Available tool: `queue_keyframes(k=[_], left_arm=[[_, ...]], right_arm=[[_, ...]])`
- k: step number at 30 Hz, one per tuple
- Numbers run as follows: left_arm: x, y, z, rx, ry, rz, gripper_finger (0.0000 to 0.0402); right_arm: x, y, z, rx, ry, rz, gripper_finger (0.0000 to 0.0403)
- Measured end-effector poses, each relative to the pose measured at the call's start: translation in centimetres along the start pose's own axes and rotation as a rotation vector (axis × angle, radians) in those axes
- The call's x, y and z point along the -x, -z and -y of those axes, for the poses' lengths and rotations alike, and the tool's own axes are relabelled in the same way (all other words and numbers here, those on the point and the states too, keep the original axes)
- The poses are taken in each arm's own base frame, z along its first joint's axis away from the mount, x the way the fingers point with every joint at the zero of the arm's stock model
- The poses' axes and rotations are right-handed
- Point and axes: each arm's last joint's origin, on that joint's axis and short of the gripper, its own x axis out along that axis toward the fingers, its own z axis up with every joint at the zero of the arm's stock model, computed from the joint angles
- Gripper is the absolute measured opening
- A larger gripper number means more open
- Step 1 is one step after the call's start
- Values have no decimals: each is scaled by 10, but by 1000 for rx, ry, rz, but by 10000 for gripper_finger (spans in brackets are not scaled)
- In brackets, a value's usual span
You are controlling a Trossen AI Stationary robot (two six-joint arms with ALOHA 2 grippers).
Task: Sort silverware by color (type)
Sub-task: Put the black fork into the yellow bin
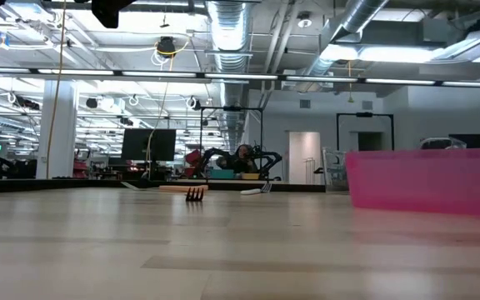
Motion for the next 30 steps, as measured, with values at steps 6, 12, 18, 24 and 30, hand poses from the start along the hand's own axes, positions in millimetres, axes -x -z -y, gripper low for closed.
queue_keyframes(k=[6,12,18,24,30], left_arm=[[0,0,0,0,0,0,202],[0,0,0,0,0,-1,202],[0,0,0,0,0,0,202],[0,0,0,0,0,0,202],[0,0,0,0,0,0,202]], right_arm=[[0,0,0,-1,-2,0,38],[0,0,0,-1,-2,0,41],[0,0,0,-1,-2,-1,44],[0,0,0,0,4,-4,59],[0,0,0,0,4,-5,78]])
